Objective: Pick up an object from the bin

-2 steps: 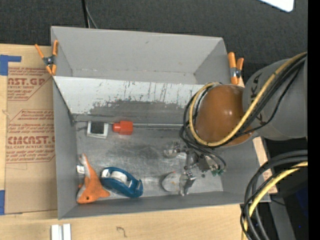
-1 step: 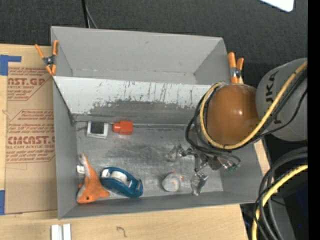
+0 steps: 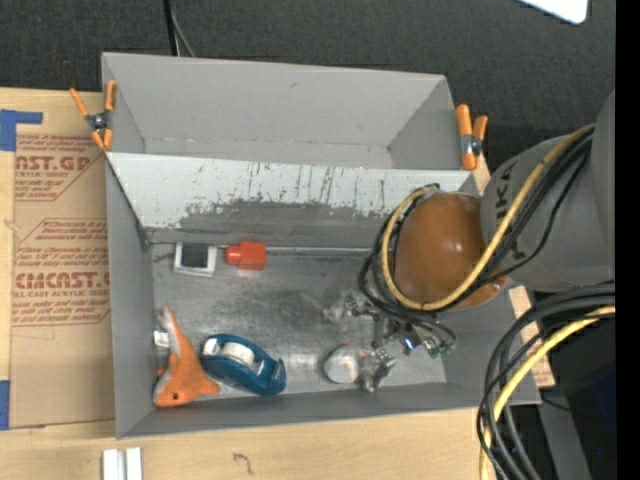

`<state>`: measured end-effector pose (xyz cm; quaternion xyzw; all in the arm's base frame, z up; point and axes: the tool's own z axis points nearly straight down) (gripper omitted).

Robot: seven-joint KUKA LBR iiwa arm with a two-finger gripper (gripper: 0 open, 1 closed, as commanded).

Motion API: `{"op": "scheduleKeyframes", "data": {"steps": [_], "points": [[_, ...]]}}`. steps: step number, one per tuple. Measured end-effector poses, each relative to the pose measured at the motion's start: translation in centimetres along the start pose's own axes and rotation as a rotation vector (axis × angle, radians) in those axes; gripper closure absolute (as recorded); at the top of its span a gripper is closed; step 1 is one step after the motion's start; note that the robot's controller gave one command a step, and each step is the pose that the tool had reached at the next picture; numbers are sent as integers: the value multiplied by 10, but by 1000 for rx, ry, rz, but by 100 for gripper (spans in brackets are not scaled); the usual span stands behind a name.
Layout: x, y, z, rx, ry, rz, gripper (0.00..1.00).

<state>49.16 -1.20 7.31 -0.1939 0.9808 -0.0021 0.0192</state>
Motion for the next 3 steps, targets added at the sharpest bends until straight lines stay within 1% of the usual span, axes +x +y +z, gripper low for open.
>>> {"op": "scheduleKeyframes", "data": {"steps": [1, 3], "points": [[7, -1, 0, -15, 17, -431, 100], [8, -1, -3, -17, 20, -431, 100]]}}
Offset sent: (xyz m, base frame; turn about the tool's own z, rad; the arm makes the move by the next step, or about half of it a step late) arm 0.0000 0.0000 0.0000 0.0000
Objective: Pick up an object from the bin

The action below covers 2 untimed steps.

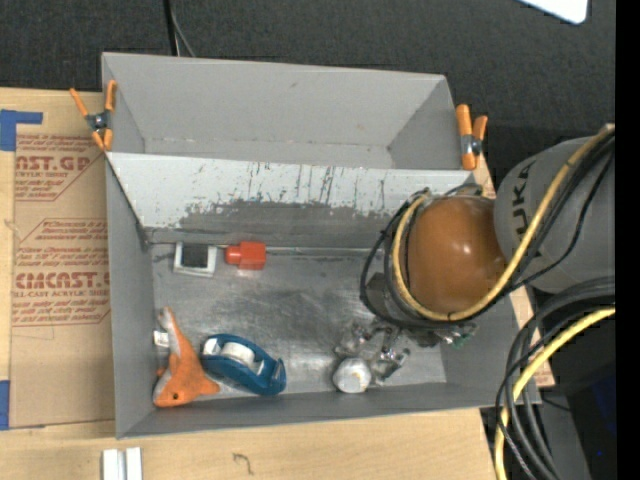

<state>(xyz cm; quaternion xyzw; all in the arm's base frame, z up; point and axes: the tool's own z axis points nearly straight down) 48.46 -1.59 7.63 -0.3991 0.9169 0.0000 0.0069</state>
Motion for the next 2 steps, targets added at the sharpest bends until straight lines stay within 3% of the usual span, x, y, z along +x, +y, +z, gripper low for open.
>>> {"op": "scheduleKeyframes", "data": {"steps": [2], "points": [[1, 2, -27, -11, 15, 0, 100]]}}
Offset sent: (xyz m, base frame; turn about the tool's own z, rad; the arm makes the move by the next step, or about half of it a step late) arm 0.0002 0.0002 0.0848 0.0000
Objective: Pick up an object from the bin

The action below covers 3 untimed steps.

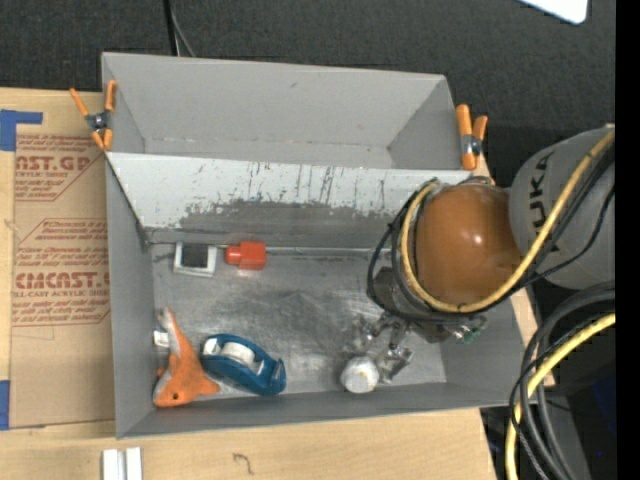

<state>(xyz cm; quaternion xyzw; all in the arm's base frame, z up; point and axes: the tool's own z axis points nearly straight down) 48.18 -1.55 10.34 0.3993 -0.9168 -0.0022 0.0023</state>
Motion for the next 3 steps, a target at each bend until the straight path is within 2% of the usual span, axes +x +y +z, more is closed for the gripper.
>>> {"op": "scheduleKeyframes", "data": {"steps": [3], "points": [[0, 0, -58, 5, -4, 1, 100]]}}
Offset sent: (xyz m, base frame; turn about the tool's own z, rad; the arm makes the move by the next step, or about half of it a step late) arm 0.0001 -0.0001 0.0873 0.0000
